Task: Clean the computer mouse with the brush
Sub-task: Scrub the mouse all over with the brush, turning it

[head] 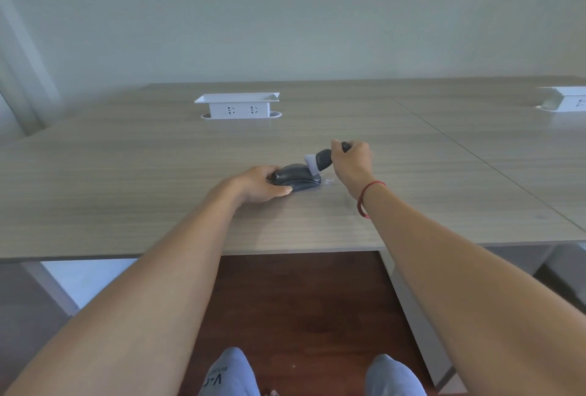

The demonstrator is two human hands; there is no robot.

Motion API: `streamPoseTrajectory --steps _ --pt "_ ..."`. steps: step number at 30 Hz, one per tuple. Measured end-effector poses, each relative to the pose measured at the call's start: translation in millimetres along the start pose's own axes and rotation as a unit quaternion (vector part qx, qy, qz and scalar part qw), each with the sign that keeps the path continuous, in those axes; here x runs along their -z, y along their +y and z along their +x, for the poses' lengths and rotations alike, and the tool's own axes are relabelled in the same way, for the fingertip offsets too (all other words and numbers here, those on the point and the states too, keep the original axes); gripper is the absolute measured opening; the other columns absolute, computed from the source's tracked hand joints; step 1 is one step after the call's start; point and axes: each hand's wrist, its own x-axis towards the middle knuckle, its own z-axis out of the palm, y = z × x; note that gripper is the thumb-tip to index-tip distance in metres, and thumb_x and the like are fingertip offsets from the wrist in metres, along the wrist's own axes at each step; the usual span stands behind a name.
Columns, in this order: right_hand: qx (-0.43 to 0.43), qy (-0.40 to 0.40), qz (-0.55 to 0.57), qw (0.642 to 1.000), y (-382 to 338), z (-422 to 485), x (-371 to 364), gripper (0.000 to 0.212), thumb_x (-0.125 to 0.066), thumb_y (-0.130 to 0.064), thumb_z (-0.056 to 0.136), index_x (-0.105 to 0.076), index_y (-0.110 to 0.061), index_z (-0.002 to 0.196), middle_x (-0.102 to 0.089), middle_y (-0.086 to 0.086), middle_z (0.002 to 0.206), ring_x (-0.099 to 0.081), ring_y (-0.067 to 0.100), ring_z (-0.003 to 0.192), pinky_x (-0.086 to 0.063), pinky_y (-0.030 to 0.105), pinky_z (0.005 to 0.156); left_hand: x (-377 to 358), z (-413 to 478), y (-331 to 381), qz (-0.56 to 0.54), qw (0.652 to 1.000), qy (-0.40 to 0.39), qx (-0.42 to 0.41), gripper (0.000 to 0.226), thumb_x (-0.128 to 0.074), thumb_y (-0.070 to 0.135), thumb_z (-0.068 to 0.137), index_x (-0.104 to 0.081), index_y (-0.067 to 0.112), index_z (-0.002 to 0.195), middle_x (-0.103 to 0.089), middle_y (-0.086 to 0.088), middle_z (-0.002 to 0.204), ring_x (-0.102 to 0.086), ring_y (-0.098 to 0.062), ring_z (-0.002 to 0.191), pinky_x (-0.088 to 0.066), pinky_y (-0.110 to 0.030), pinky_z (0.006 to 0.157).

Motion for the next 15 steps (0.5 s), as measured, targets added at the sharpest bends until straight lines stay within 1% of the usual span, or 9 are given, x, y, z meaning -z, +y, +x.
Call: streamPoseTrajectory --steps 1,2,4,5,6,8,10,12,15 --pt "0.0 0.006 0.007 1.0 0.1 1.3 0.9 0.042 -0.051 -0.025 0.095 -0.04 -0.01 0.057 -0.039 -0.001 0.057 -0.033 0.015 0.049 -0.03 0.027 0.047 1.3 3.4 0.6 0.019 1.0 -0.009 0.016 0.04 -0.066 0.031 0.089 -0.058 0.02 0.127 -0.065 0.0 0.114 -0.06 -0.024 0.115 -0.044 -0.035 0.1" --pt "0.002 0.011 0.016 1.0 -0.9 2.5 2.0 0.041 -0.051 -0.026 0.095 -0.041 -0.01 0.058 -0.039 -0.001 0.057 -0.034 0.015 0.049 -0.031 0.027 0.049 2.1 5.5 1.7 0.033 0.999 -0.016 0.038 0.056 -0.067 0.035 0.087 -0.049 0.018 0.137 -0.06 -0.001 0.124 -0.055 -0.025 0.123 -0.042 -0.036 0.104" --pt "0.002 0.016 0.029 0.999 -3.6 3.9 2.2 0.042 -0.051 -0.029 0.095 -0.04 -0.013 0.058 -0.039 -0.001 0.057 -0.034 0.015 0.05 -0.031 0.027 0.048 -0.1 7.7 2.3 0.029 0.997 0.001 0.067 0.101 -0.074 0.053 0.073 -0.023 0.018 0.153 -0.046 -0.002 0.143 -0.046 -0.023 0.133 -0.036 -0.039 0.111" --pt "0.001 0.013 0.035 0.999 -5.0 4.3 2.0 0.042 -0.051 -0.029 0.094 -0.039 -0.013 0.058 -0.039 -0.001 0.057 -0.034 0.015 0.05 -0.03 0.026 0.047 -3.5 7.8 2.2 0.017 0.997 0.028 0.065 0.114 -0.076 0.061 0.064 -0.019 0.02 0.154 -0.044 -0.001 0.145 -0.046 -0.022 0.131 -0.037 -0.039 0.11" --pt "0.0 0.004 0.039 0.999 -6.0 4.1 0.9 0.041 -0.051 -0.03 0.094 -0.039 -0.014 0.058 -0.04 -0.001 0.058 -0.034 0.016 0.05 -0.03 0.026 0.046 -8.1 6.0 1.9 0.001 0.996 0.065 0.054 0.116 -0.078 0.064 0.06 -0.023 0.019 0.152 -0.045 -0.002 0.141 -0.049 -0.02 0.126 -0.04 -0.037 0.106" --pt "0.0 -0.024 0.04 0.999 -7.3 2.9 -1.2 0.037 -0.052 -0.03 0.093 -0.043 -0.011 0.063 -0.044 0.002 0.061 -0.036 0.018 0.052 -0.032 0.025 0.047 -19.0 4.4 1.3 -0.018 0.989 0.144 0.029 0.098 -0.082 0.059 0.062 -0.04 0.017 0.141 -0.05 -0.001 0.126 -0.053 -0.015 0.108 -0.044 -0.031 0.093" --pt "-0.004 -0.053 0.033 0.998 -6.4 2.9 -3.5 0.03 -0.053 -0.03 0.092 -0.051 -0.008 0.07 -0.048 0.006 0.066 -0.039 0.021 0.056 -0.035 0.027 0.049 -25.5 4.5 -0.2 0.0 0.981 0.192 0.009 0.077 -0.082 0.057 0.064 -0.054 0.018 0.124 -0.051 0.003 0.118 -0.051 -0.011 0.1 -0.045 -0.03 0.088" --pt "-0.01 -0.052 0.013 0.998 -3.0 6.1 -1.4 0.032 -0.053 -0.026 0.091 -0.049 -0.007 0.065 -0.048 0.006 0.064 -0.039 0.021 0.054 -0.035 0.026 0.048 -25.5 4.5 -0.4 0.001 0.983 0.184 -0.008 0.066 -0.082 0.056 0.064 -0.06 0.021 0.115 -0.053 0.005 0.116 -0.053 -0.011 0.102 -0.046 -0.031 0.089" --pt "-0.015 -0.021 -0.038 0.999 2.4 11.2 7.7 0.038 -0.051 -0.019 0.091 -0.039 -0.011 0.056 -0.041 0.001 0.059 -0.035 0.016 0.048 -0.029 0.025 0.044 -16.5 5.3 -5.8 -0.041 0.99 0.134 -0.031 0.051 -0.084 0.044 0.068 -0.066 0.02 0.11 -0.059 0.002 0.114 -0.057 -0.015 0.108 -0.045 -0.027 0.086"
